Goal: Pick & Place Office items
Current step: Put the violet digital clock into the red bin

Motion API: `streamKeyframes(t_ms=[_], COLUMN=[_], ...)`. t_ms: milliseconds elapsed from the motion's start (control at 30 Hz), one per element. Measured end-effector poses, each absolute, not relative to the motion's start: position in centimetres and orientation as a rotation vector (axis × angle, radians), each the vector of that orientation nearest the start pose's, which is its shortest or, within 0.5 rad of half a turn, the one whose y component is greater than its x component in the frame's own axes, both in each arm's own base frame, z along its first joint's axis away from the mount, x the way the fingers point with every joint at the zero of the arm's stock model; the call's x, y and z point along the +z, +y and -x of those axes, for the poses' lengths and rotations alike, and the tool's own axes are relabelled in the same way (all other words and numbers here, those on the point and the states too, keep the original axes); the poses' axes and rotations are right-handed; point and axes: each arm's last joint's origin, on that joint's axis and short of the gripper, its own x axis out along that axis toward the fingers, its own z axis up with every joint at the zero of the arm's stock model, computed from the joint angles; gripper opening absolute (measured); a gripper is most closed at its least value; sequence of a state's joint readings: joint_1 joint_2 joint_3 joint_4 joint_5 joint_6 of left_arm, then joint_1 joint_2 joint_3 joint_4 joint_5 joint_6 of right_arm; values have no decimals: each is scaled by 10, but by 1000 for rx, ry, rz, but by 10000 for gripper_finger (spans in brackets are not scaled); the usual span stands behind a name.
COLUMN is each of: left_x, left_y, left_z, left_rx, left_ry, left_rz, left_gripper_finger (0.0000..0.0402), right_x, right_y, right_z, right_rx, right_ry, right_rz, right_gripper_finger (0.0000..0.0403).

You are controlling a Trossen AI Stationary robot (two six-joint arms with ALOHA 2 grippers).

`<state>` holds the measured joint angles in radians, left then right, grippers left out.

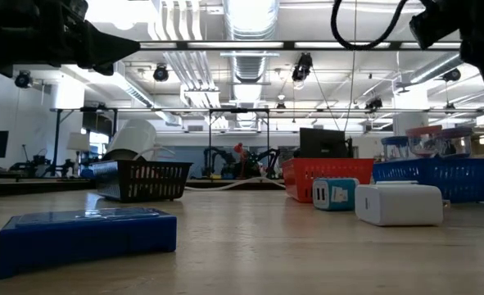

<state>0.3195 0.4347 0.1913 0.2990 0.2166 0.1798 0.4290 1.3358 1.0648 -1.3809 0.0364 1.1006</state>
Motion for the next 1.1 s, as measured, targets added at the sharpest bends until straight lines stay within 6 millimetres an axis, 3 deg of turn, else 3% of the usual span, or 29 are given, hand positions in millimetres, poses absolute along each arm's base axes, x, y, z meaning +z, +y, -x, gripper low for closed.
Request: streamKeyframes(t_ms=[200, 400, 800, 1100], left_x=[219, 219, 217, 215], left_y=[35, 35, 35, 36], left_z=[-124, -124, -127, -130], left_rx=[108, 108, 107, 106], left_ry=[-44, -44, -22, -9], left_rz=[-194, -194, -188, -189], left_gripper_finger=[3, 3, 3, 3], right_x=[258, 239, 206, 184], right_y=[84, 91, 86, 78], right_z=[-187, -187, -170, -155], right_rx=[-500, -151, -44, -23], right_ry=[1541, 1593, 1771, 1852], right_rz=[-386, -169, -148, -51], right_gripper_finger=[366, 366, 398, 400])
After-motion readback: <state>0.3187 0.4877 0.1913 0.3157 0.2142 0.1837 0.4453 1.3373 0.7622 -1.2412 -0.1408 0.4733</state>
